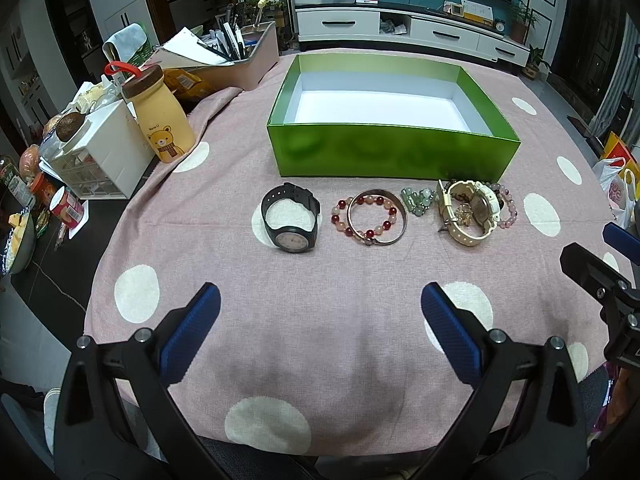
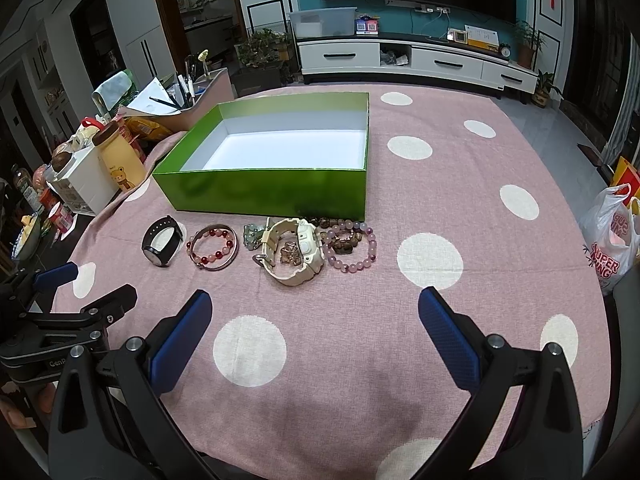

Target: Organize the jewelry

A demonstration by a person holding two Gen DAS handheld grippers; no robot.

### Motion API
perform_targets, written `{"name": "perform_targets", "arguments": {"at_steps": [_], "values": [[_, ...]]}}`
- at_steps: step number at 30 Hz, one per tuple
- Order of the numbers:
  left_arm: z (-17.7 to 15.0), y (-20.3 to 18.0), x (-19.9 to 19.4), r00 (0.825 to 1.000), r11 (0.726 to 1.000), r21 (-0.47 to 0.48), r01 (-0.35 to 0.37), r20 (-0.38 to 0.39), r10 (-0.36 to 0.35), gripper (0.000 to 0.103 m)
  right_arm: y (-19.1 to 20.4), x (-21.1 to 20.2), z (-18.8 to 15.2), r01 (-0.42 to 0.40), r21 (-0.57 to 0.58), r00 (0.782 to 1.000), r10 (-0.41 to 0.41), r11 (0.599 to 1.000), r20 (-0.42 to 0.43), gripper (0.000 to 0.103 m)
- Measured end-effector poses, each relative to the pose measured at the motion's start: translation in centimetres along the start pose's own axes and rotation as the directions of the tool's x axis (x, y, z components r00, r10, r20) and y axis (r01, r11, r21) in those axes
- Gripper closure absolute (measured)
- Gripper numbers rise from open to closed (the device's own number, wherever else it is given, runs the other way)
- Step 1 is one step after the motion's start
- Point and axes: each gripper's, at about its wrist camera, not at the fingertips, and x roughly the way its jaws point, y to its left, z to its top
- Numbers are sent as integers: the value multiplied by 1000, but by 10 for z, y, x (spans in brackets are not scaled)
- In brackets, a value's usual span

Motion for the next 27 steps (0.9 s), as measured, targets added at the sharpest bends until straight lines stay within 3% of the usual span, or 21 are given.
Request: {"name": "perform_targets", "arguments": {"at_steps": [27], "values": [[-2,-1,6,1000,1000,2,26,-12,-26,2,-2,2,-2,-2,4,1000,2,1000,-4,1]]}}
